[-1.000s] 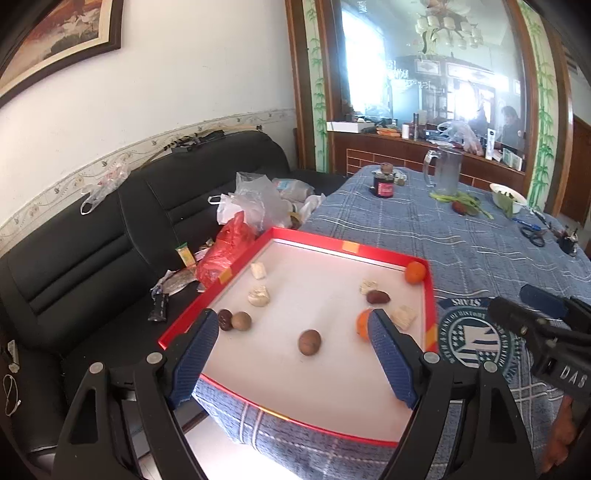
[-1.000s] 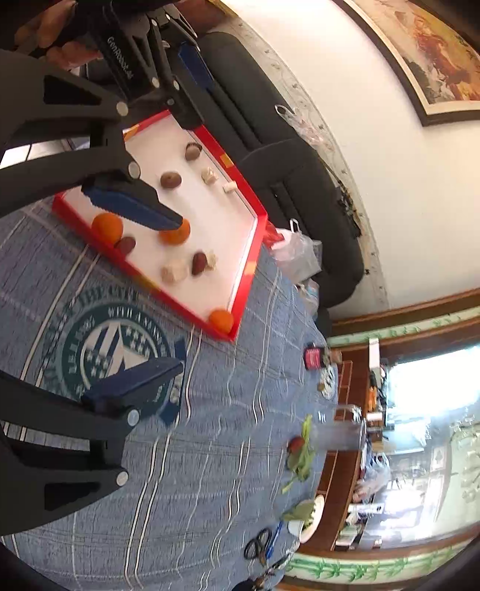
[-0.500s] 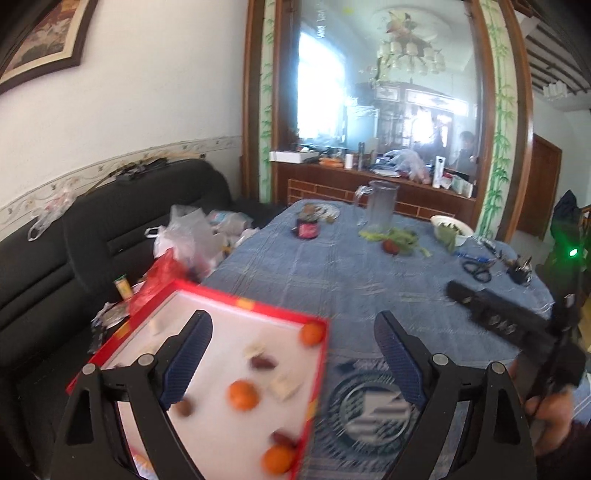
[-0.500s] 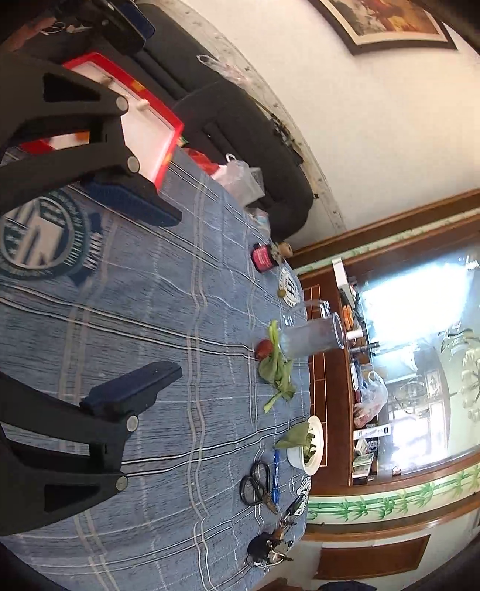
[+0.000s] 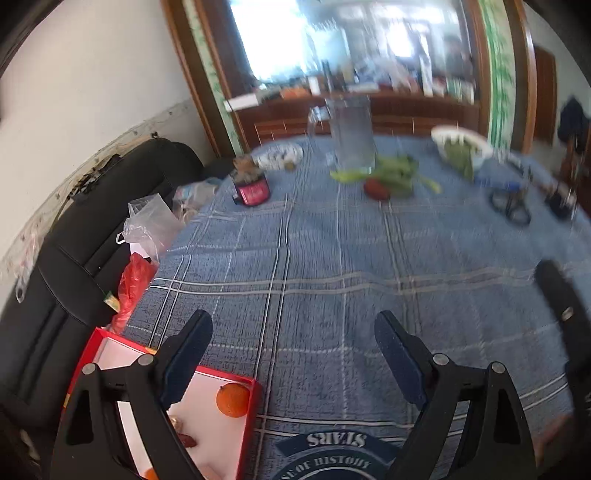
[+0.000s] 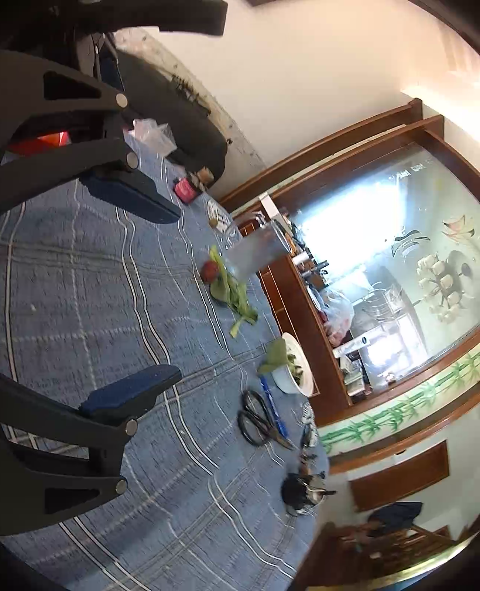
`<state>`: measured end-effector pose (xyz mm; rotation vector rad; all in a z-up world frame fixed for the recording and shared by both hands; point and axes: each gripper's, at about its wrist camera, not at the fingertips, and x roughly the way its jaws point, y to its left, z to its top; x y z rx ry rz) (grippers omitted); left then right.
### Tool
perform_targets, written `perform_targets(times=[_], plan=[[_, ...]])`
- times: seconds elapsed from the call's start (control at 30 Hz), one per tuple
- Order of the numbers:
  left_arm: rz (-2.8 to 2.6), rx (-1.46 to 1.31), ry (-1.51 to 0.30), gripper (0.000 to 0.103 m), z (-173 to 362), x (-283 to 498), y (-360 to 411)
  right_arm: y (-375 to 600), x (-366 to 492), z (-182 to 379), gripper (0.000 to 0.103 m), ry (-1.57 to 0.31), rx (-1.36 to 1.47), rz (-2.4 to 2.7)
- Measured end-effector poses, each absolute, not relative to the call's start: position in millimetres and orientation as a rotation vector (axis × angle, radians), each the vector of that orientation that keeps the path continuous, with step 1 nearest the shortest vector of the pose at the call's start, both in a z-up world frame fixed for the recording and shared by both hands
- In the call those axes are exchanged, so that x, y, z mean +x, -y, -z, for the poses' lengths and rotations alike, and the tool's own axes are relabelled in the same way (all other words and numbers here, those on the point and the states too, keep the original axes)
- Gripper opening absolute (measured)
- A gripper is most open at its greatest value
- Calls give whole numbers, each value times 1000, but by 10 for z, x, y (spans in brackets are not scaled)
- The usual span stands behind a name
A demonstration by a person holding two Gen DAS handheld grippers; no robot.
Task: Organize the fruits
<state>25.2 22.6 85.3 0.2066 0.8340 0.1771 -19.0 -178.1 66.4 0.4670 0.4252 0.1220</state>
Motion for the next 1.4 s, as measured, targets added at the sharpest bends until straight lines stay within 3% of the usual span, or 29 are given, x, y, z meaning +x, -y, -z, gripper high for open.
perform_targets(times=[0.3,0.63,0.87,0.93,1.0,1.1,1.2,1.4], plan=[[-298,269,-904,90,-782,313,-317,1771,-142,-622,80,-462,448,-106],[-252,148,-749,90,-965,134,-306,1655,-421,-885,80,-312,323,-70],[-231,0,-584,90,-1273,-930,-705,1472,-761,-1123,80,-128,198,-61],[-216,-53,-558,95,-1339,-1371,-905,1425,-946,-1209,80,-78,158,-10],[-229,-42,-563,102,-1405,-1708,-1055,1423,-1158,-1308,80,-111,186,22],[-298,26,-495,102,-1581,-2152,-1258,1399,-1630,-1482,81,-158,266,-15],[-379,34,-435,102,-1681,-2417,-1402,1194,-2145,-1666,89,-128,180,-34],[-330,-19,-483,103,-1539,-2920,-1688,833,-2915,-1839,89,-108,114,-135]])
